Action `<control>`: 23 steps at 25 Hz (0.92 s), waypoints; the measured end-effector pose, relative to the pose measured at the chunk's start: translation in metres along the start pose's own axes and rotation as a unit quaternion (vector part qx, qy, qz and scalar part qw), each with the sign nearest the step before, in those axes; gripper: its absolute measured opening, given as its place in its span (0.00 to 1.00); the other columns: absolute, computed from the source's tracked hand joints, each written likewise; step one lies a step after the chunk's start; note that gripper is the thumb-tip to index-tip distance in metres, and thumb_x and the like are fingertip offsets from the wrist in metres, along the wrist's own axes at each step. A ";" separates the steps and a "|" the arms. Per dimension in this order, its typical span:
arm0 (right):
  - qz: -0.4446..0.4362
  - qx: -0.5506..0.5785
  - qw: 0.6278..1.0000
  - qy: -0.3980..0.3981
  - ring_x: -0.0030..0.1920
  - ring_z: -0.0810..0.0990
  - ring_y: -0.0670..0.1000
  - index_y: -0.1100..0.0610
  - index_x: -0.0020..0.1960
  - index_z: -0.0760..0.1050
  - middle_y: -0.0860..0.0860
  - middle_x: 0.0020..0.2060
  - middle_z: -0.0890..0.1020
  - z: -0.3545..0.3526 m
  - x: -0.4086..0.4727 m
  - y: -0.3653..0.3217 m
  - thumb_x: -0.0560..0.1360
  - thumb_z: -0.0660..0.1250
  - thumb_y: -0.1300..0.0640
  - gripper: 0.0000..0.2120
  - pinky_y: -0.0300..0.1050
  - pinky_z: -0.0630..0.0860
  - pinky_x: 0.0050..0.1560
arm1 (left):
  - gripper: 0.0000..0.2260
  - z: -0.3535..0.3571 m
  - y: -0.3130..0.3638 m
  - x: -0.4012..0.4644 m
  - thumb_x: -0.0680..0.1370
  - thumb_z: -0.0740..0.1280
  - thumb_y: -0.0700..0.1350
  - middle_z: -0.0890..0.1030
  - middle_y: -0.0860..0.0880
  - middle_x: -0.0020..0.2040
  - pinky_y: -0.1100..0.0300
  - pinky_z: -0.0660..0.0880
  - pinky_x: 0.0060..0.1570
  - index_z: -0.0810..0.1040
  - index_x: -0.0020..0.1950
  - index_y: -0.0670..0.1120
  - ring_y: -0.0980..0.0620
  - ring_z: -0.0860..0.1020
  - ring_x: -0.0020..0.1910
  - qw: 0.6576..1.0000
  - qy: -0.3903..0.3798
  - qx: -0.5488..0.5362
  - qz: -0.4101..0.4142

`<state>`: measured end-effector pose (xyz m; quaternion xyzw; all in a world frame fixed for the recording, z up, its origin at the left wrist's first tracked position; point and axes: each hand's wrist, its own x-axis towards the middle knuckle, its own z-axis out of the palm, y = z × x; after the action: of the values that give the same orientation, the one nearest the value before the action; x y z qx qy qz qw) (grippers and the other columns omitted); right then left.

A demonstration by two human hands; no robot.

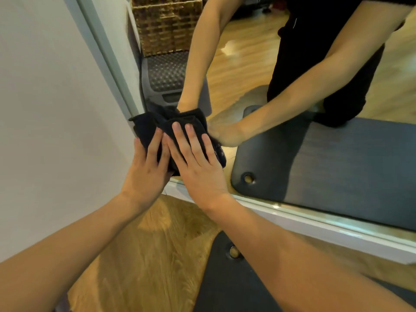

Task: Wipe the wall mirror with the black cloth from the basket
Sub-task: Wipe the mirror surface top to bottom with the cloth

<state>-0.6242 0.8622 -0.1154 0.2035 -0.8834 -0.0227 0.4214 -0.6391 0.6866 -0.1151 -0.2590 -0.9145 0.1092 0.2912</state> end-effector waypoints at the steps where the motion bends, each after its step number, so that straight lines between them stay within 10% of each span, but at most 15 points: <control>1: 0.002 0.006 1.000 0.001 0.82 0.58 0.55 0.54 0.85 0.56 0.52 0.83 0.59 -0.004 -0.005 0.007 0.88 0.50 0.58 0.25 0.56 0.58 0.82 | 0.35 -0.005 0.007 0.005 0.82 0.69 0.49 0.62 0.29 0.78 0.24 0.60 0.73 0.59 0.79 0.29 0.32 0.48 0.82 1.000 0.008 -0.020 0.001; 7: -0.034 0.000 0.999 -0.012 0.82 0.61 0.54 0.52 0.83 0.61 0.53 0.82 0.58 -0.046 -0.049 0.082 0.88 0.51 0.59 0.24 0.53 0.62 0.81 | 0.43 -0.018 0.095 0.026 0.75 0.77 0.42 0.52 0.31 0.80 0.26 0.66 0.70 0.56 0.80 0.29 0.21 0.56 0.77 0.984 0.007 -0.159 -0.080; 15: 0.009 -0.058 0.995 -0.078 0.84 0.48 0.57 0.54 0.85 0.48 0.55 0.84 0.51 -0.105 -0.132 0.182 0.87 0.55 0.60 0.30 0.57 0.49 0.84 | 0.48 -0.043 0.216 0.069 0.73 0.77 0.34 0.46 0.33 0.82 0.27 0.73 0.64 0.48 0.82 0.33 0.21 0.62 0.73 0.968 0.071 -0.239 0.012; 23: 0.070 -0.100 0.987 -0.101 0.84 0.45 0.60 0.56 0.85 0.46 0.60 0.83 0.50 -0.173 -0.224 0.296 0.83 0.69 0.54 0.41 0.61 0.53 0.83 | 0.36 -0.067 0.363 0.122 0.83 0.60 0.33 0.41 0.36 0.82 0.27 0.36 0.76 0.40 0.83 0.36 0.23 0.58 0.78 0.956 0.096 -0.267 0.067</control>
<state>-0.4689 1.2412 -0.1064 0.0946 -0.9269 -0.1020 0.3487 -0.5357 1.0613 -0.1300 -0.3977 -0.8584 -0.1451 0.2897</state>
